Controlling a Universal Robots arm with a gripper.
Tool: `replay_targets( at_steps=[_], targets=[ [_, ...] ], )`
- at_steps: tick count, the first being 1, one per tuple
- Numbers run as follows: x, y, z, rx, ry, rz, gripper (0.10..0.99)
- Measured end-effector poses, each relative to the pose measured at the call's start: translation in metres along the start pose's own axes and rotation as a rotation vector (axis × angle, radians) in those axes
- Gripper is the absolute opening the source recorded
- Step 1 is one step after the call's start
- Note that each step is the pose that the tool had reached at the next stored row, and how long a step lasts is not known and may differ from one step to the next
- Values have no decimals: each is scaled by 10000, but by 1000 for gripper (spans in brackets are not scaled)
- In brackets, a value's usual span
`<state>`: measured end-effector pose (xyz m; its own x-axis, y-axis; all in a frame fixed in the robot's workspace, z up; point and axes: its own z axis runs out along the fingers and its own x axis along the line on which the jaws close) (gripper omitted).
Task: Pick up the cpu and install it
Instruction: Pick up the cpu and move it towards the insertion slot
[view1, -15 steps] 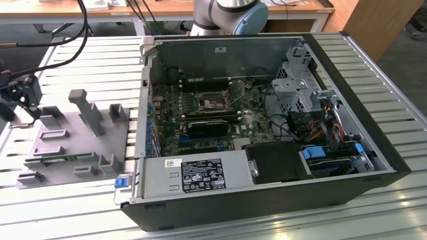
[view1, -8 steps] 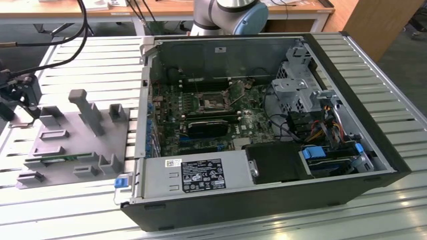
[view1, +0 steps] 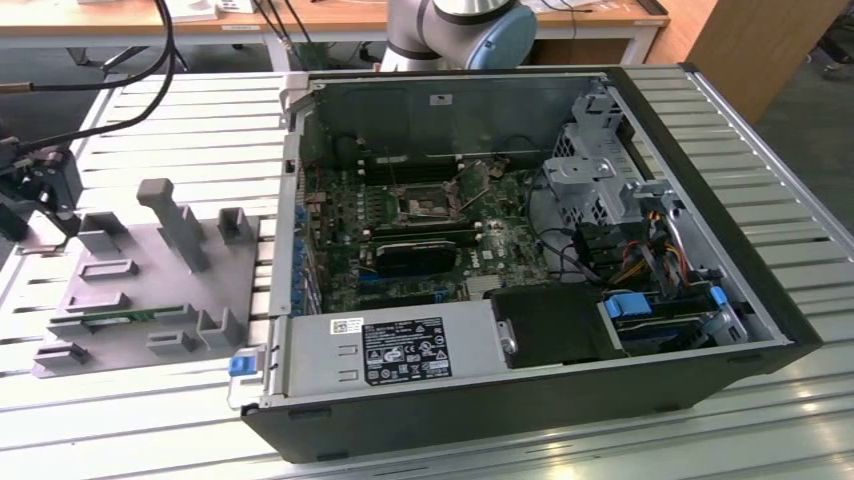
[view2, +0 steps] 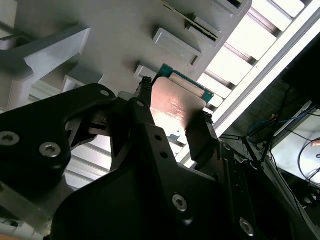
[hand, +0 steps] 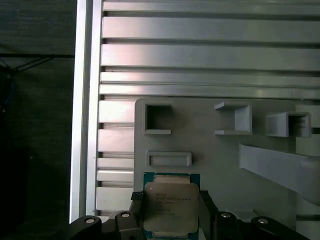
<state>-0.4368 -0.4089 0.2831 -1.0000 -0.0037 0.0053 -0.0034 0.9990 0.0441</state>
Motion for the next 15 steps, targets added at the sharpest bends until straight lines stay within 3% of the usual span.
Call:
replay_targets(
  at_steps=[15],
  targets=[
    [0, 3, -58, 0, 0, 0, 525]
  ],
)
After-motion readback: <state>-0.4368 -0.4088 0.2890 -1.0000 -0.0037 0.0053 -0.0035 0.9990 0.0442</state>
